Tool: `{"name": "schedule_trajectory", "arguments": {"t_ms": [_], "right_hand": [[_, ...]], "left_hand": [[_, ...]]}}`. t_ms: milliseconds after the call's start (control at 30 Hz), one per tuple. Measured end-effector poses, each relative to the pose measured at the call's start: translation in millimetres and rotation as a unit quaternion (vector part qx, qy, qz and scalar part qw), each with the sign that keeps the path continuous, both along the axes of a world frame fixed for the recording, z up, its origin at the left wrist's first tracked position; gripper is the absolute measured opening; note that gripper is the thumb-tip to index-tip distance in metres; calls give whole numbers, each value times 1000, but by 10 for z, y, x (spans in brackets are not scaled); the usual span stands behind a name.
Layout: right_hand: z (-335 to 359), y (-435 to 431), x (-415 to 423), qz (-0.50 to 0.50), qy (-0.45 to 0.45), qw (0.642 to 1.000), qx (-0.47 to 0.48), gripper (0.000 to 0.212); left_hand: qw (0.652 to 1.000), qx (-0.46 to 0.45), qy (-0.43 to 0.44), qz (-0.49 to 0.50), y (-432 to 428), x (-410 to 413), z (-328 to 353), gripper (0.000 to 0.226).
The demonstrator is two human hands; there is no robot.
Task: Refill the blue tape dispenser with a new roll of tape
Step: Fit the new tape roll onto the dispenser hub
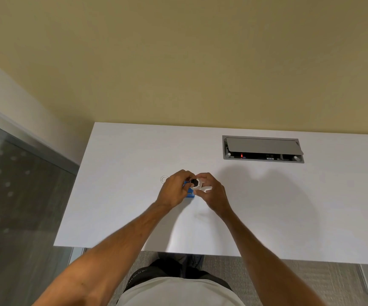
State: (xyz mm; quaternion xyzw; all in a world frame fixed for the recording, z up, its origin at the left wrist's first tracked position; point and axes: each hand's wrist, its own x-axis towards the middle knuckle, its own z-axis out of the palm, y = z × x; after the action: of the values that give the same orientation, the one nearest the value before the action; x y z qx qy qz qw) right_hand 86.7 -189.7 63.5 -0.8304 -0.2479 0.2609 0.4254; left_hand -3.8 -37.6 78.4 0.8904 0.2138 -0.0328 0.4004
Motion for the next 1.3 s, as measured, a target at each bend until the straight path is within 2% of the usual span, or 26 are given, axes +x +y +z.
{"name": "schedule_trajectory", "arguments": {"t_ms": [300, 800, 1300], "right_hand": [[0, 14, 11, 2, -5, 1000, 3, 43], [-62, 43, 71, 8, 10, 1000, -8, 42], [-123, 47, 257, 57, -17, 997, -49, 47]], "left_hand": [[998, 44, 40, -23, -15, 72, 29, 25], [996, -26, 42, 75, -64, 134, -83, 27], [993, -70, 39, 82, -52, 219, -198, 29]]}}
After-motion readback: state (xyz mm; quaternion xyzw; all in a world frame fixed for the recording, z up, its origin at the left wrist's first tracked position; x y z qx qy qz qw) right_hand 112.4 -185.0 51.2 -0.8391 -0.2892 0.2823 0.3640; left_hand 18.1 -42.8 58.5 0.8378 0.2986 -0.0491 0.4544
